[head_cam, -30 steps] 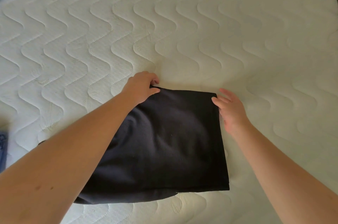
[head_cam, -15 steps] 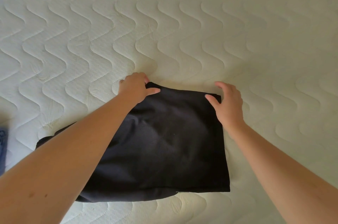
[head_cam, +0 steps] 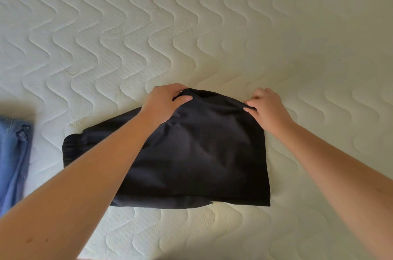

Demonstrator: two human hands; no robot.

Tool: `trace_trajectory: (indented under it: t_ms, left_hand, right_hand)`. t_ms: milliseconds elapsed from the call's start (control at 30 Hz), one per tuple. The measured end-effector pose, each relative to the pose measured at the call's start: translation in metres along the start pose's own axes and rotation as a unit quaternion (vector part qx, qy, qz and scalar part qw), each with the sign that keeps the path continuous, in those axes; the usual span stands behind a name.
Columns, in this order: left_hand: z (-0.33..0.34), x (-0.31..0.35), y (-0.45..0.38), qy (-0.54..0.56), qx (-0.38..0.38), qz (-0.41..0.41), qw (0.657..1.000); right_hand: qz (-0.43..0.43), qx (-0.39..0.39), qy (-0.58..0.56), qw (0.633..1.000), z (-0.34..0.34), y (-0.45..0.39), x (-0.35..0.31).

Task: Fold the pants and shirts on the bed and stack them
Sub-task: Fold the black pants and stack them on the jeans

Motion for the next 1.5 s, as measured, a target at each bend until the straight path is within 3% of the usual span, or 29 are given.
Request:
trace_trajectory:
  t_ms: [67,467,633,967,1100,1333,1500]
  left_hand:
    - [0.002,0.003,0.018,-0.022,0.002,0.012,1.000]
    - [0.073,-0.014,0.137,-0.180,0.029,0.120,0.976]
    - [0.105,-0.025,0.156,-0.272,0.037,0.131,0.953]
    - [0.136,-0.056,0.159,-0.349,-0.041,0.094,0.931]
    - [0.127,-0.051,0.161,-0.327,0.025,0.095,0.940]
    - [0.103,-0.027,0.127,-0.176,0.186,0.136,0.957]
    - [0.099,-0.039,0.090,-0.233,0.174,0.043,0.956]
  right_hand:
    - [-0.030,0.055,-0.018,0.998,-0.003,0.017,-0.003]
    - [-0.106,-0.014,0.092,0.990,0.037,0.113,-0.022]
    - [-0.093,-0.027,0.132,0.986,0.059,0.136,-0.025]
    - [-0.027,-0.089,0.114,0.989,0.080,0.148,-0.048]
    - [-0.036,-0.058,0.097,0.993,0.075,0.154,-0.059]
    - [-0.015,0.034,0.031,0.999,0.064,0.123,-0.100]
    - [0.012,0.031,0.016,0.999,0.074,0.067,-0.148]
Point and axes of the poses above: each hand's wrist, its own y-axis away from the middle knuckle, its own z-axis out of the palm, x = y × z, the point moved 3 cm from there along -y, towards the middle knuckle, and after that the axes turned 6 degrees about -x, right-handed, at the moved point
